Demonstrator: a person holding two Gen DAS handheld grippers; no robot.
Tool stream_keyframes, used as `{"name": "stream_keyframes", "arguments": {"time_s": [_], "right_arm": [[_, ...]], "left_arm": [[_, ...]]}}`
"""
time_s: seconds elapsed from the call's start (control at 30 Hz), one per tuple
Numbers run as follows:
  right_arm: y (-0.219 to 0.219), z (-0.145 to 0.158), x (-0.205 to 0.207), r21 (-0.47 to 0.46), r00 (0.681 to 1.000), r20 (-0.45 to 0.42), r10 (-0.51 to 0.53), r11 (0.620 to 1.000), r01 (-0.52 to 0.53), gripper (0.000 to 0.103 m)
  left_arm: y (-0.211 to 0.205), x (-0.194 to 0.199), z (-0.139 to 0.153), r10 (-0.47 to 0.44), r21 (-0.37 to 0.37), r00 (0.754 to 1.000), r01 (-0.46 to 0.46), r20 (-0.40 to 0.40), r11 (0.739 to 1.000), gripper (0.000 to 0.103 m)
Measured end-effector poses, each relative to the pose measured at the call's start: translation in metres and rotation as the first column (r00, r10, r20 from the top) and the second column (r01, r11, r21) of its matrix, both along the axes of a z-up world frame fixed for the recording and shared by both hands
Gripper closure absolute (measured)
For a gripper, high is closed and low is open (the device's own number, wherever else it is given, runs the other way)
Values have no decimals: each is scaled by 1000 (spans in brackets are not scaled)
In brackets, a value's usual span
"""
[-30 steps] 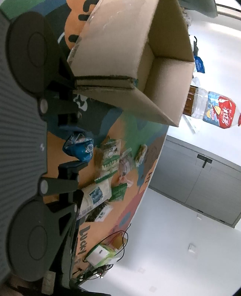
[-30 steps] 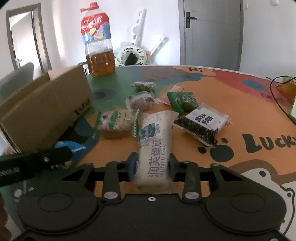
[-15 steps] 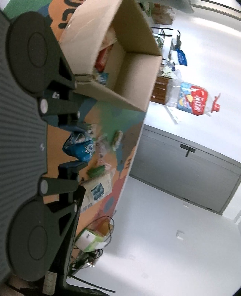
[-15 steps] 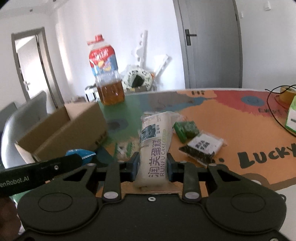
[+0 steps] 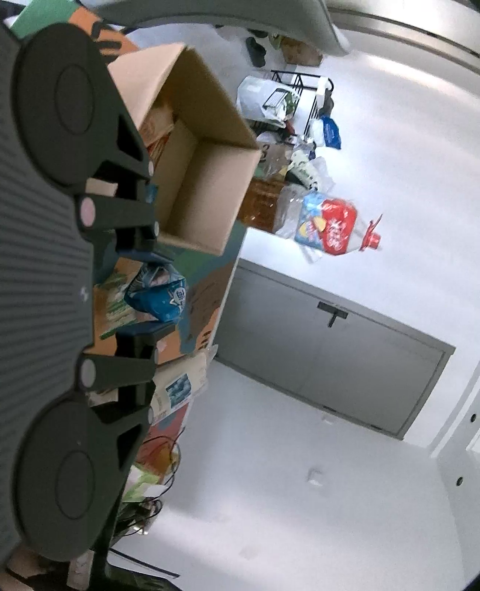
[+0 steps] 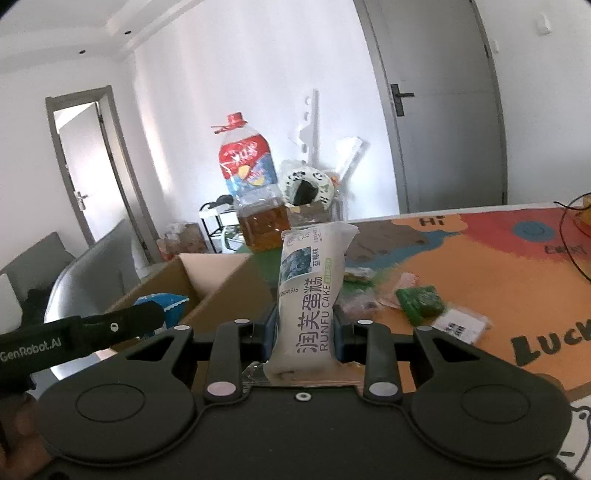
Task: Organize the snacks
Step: 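Carry the blue packet with the left tool while the right tool carries the cake packet to the box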
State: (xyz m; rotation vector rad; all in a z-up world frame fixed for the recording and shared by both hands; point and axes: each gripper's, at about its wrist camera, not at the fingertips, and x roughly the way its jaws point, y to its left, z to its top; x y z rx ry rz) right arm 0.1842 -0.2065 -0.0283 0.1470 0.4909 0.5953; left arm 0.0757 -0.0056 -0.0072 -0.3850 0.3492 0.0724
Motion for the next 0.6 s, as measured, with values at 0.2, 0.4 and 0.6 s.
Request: {"name": "stream_keyframes", "arguments": {"time_s": [0.2, 0.4, 0.6], "right_arm": [[16, 7, -4, 14, 1000, 14, 22, 1000, -22, 72], [32, 11, -5, 26, 999, 12, 40, 999, -41, 72], [50, 14, -1, 38, 998, 10, 59, 998, -59, 72]], "left_arm": [[14, -3, 7, 28, 8, 1000, -28, 8, 1000, 71], [35, -4, 7, 60, 3, 998, -60, -1, 998, 71], [59, 1, 5, 101, -8, 995, -101, -19, 995, 71]]}}
